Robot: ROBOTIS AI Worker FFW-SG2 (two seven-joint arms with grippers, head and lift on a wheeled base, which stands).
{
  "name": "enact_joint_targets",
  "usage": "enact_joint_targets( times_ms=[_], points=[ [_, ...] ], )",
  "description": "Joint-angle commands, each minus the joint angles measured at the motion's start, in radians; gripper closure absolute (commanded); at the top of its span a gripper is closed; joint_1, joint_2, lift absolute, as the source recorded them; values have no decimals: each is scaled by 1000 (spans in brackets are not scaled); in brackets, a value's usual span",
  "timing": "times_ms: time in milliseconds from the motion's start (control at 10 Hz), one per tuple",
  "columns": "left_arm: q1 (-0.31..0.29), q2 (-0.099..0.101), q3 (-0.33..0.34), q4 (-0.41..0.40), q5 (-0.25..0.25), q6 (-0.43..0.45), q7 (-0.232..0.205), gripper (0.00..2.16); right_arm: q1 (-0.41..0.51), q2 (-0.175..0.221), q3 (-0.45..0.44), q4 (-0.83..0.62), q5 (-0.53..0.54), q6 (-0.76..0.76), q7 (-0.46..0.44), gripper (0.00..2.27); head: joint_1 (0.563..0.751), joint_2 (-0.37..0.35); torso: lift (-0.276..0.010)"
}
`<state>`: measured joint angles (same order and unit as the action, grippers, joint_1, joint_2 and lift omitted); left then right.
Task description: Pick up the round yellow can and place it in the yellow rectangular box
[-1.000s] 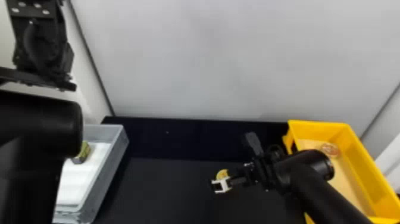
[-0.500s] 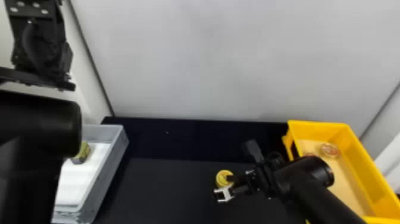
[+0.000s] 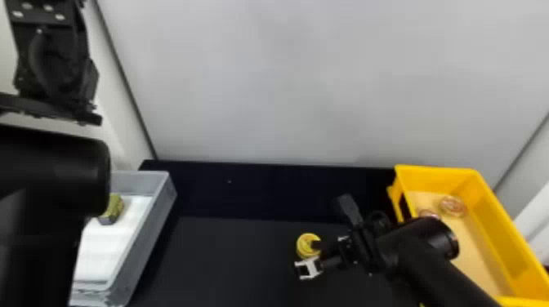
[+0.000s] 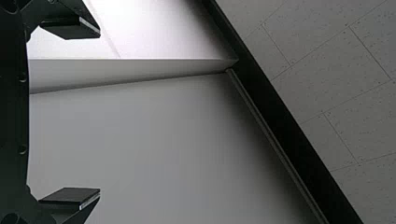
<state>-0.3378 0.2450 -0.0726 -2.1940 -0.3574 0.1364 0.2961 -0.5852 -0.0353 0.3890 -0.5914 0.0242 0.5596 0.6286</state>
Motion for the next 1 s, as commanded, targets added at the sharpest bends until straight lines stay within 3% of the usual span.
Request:
enact_joint_targets(
  times_ms=[0,300,600,900],
  points=[
    [-3,1,-3,-1,0,2,0,88,1,0,-2,-8,42,7,-1,21,663,54,-10],
    [-1,1,-3,-3,0,6,-1,88,5,-6,-33,-28,63,-9,10,19,663,54,-10],
    [-6,1,-7,-4,0,11,-1,88,-1,-23,-62,-151,60,-42,11,7,663,54,-10],
    [-7,-2,-9,-3,0,11,-1,88,-5,-28,-56,-156,65,-58,16,-1,663,54,-10]
  ],
)
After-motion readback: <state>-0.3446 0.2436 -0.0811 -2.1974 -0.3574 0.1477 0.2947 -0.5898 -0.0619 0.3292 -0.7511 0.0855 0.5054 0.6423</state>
